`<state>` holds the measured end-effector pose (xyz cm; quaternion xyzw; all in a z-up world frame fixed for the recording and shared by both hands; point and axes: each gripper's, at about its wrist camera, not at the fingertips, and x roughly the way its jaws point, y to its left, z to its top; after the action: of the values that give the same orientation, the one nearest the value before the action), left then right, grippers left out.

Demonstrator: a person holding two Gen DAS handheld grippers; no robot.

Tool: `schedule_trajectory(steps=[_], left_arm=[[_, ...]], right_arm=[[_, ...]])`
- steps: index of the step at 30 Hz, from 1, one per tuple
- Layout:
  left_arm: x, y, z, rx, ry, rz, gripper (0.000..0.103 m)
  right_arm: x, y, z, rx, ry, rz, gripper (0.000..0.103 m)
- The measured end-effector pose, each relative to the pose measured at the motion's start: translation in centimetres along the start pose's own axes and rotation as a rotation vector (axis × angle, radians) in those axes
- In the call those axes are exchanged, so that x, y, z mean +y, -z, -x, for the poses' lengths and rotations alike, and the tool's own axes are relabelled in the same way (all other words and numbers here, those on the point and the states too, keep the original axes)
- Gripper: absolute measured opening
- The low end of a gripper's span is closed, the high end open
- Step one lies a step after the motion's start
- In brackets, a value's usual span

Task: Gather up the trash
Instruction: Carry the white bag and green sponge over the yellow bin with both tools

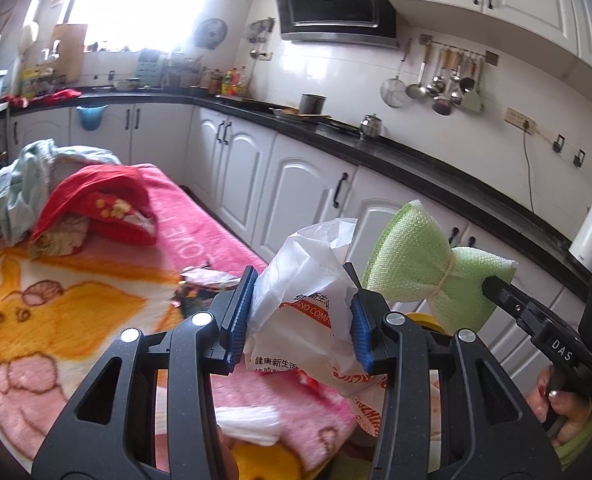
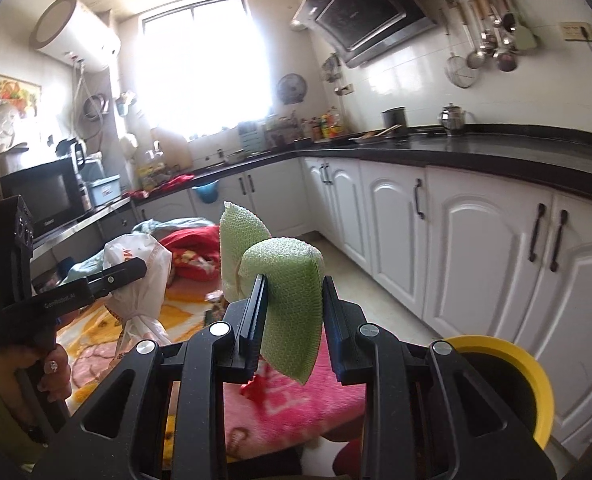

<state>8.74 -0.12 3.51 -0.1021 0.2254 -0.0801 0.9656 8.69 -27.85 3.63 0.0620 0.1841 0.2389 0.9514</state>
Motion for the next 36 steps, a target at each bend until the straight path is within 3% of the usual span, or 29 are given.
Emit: schedule_trajectory(steps=[19,36], left_arm=[[-10.1,1.0,-5.1,0.025,0.102,-0.153,0.034],[-15.1,4.3,-10.5,0.103,0.173,-0.214,0.035]], right_arm=[[-8.8,2.9,5.4,-0.039,0.219,-0.151,0.026],[-14.6,7.2,6.8,0.017,0.366,-0.267,0.026]])
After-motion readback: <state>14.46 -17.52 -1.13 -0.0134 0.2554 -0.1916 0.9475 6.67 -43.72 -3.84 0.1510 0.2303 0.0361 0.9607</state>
